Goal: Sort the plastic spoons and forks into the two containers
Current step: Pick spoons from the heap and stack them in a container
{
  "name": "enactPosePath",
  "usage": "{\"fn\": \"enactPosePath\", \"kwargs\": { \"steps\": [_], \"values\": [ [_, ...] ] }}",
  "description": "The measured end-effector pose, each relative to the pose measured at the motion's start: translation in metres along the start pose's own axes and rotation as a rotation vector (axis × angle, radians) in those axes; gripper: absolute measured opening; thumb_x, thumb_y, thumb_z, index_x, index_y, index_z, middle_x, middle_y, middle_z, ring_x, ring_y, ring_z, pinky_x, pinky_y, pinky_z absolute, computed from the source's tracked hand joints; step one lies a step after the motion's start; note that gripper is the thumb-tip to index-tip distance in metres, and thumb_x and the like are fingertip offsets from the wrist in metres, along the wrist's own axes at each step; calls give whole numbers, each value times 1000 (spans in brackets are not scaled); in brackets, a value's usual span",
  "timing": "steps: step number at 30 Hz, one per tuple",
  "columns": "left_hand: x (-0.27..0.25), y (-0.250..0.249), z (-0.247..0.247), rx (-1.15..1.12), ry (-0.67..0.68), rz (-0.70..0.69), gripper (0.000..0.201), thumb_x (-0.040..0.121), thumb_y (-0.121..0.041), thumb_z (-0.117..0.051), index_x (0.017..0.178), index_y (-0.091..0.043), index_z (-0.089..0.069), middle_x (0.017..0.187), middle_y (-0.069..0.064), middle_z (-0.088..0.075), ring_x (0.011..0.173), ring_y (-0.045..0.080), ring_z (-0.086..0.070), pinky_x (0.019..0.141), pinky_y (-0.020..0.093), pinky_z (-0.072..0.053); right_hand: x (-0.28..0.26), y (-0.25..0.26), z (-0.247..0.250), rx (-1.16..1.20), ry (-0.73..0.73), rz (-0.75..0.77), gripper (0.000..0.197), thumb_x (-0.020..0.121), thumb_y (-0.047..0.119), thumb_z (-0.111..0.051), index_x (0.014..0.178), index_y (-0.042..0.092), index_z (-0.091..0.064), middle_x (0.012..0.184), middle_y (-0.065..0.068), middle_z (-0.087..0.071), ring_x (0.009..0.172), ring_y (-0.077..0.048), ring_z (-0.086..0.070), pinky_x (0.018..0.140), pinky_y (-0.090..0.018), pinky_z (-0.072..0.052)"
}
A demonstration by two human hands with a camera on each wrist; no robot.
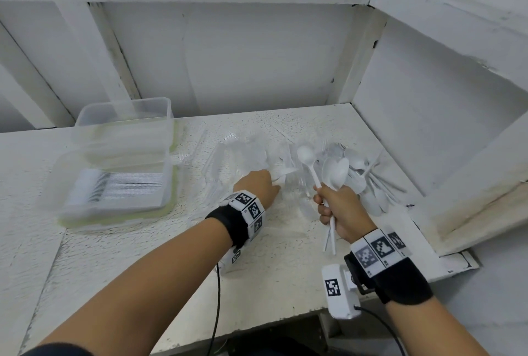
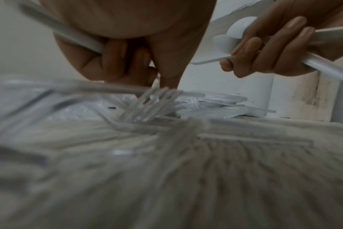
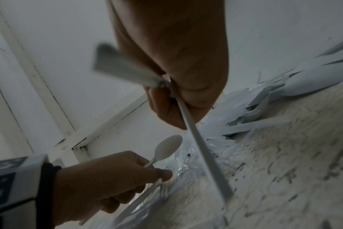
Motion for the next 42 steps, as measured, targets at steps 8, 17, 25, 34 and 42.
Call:
{"fn": "enactPosePath", "kwargs": {
  "steps": [8,17,25,34,42],
  "values": [
    [-4,-2,-1,39,57,20,30,91,-20,-50,65,-15,-37,65,-2,-42,65,17,-48,50,22,-34,0,-1,-8,-6,22,-5,10,93,7,-45,96,6,-55,53,1,-40,29,-3,-28,31,-14,-23],
    [-17,25,19,-566,235,154,25,86,-19,-63,68,-9,-48,56,1,-37,46,11,-30,42,20,-23,0,3,-9,20,-1,29,29,92,15,-54,114,-4,-55,46,4,-41,32,-5,-33,34,-18,-29],
    [-42,47,37,-641,302,169,13,83,-11,-54,72,-8,-60,66,-2,-64,43,7,-33,37,13,-22,0,1,-29,-5,61,-7,8,93,6,-50,89,6,-57,61,-3,-50,34,-5,-39,35,-16,-35],
    [-62,79,54,-720,298,164,20,92,-14,-51,88,-7,-69,56,-3,-49,42,6,-32,38,16,-21,6,1,-42,-54,45,53,21,92,21,-57,76,10,-52,44,6,-43,31,-4,-35,33,-16,-28],
    [-75,97,51,-955,199,170,25,95,-10,-35,75,-13,-49,58,-1,-46,49,10,-39,45,19,-29,4,18,-64,-63,72,123,15,92,17,-55,79,10,-51,62,-1,-49,32,-2,-31,32,-15,-24]
  ]
}}
Point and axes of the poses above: each hand's wrist, its own x-axis towards the middle knuckle, its own z-axis out of the back of the hand, y = z × x, the point moved 8 cm from there along x, towards the middle knuckle
